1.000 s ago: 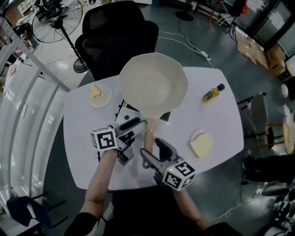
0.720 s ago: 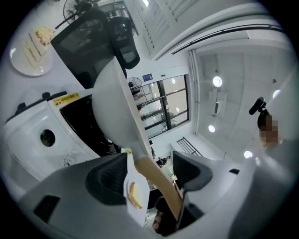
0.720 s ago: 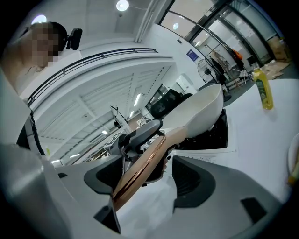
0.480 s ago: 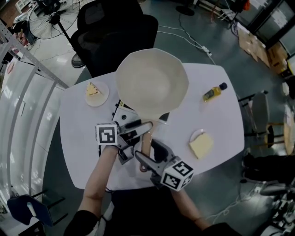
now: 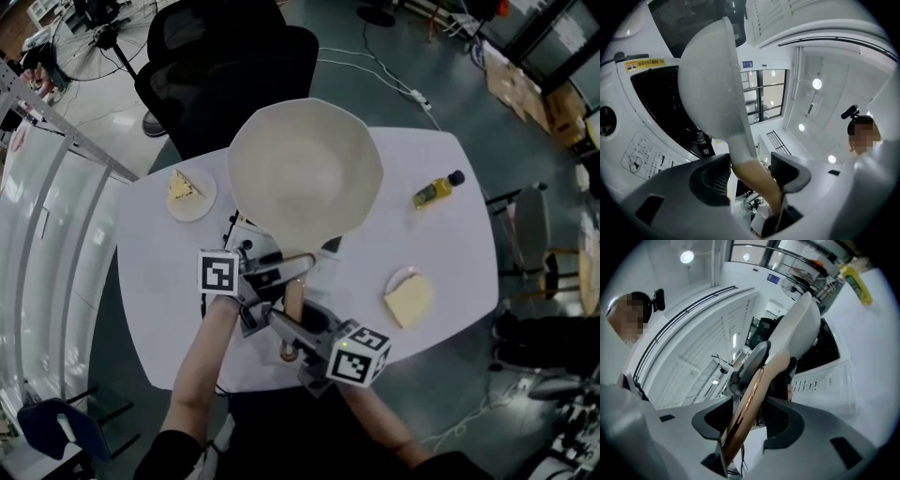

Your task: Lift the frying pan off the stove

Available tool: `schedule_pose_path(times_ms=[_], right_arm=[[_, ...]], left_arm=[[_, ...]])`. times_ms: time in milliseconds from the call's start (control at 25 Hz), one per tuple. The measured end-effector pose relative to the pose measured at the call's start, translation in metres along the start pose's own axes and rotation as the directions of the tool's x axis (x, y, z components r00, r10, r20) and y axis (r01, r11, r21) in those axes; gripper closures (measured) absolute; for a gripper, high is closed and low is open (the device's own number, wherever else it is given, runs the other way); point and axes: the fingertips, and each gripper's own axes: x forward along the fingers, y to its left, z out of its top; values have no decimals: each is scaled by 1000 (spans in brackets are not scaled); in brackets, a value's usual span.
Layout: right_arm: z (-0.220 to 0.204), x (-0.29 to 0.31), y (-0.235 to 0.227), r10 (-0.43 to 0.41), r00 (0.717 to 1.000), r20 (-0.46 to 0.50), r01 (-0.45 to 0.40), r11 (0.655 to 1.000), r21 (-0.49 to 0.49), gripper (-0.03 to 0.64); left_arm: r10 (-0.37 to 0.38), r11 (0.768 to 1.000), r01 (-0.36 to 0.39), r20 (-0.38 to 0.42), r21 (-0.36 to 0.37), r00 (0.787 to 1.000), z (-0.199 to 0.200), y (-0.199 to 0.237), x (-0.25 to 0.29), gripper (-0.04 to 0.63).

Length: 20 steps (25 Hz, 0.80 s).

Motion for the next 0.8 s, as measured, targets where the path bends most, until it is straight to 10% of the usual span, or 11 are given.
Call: schedule_pose_path(times_ms=[800], right_arm=[[-7,-4,-5,28,997,-75,-29,999,-15,445]], left_arm=[[79,995,-80,7,59,997,-4,9,-2,350]])
